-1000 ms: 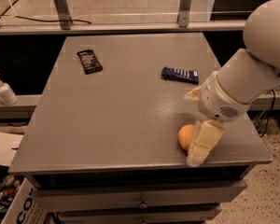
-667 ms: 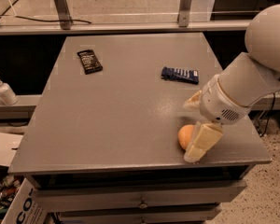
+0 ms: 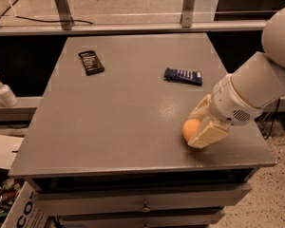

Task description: Move orange near rxbar blueberry

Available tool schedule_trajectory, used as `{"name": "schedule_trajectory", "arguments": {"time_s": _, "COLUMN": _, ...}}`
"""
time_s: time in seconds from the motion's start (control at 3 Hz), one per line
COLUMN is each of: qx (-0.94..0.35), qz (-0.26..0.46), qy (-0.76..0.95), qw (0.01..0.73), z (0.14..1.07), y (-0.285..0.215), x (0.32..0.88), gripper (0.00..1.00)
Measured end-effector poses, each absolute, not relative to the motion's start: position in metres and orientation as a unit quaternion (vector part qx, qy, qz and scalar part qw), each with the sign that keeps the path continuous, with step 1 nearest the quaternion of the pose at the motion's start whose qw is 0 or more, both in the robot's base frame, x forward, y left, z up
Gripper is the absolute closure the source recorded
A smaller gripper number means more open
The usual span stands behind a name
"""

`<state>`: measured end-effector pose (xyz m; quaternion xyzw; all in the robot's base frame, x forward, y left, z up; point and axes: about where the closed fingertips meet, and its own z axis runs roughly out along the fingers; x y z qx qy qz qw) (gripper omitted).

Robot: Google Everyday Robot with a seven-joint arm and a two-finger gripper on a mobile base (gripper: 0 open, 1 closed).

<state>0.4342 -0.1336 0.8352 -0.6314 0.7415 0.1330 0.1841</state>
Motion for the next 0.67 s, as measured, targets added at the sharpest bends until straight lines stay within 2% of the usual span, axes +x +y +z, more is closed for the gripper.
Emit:
{"name": "schedule_trajectory", "arguments": {"time_s": 0.33, "qx": -0.626, "qz": 0.128, "qy": 0.741, "qw": 0.207, "z": 0.859, "y": -0.137, "x": 0.446, "gripper": 0.88}}
{"name": "schedule_trajectory", "arguments": {"time_s": 0.67, "qx": -0.623, "qz": 0.112, "qy": 0.738, "qw": 0.234, "z": 0.896, "y": -0.141, "x": 0.475, "gripper": 1.00}}
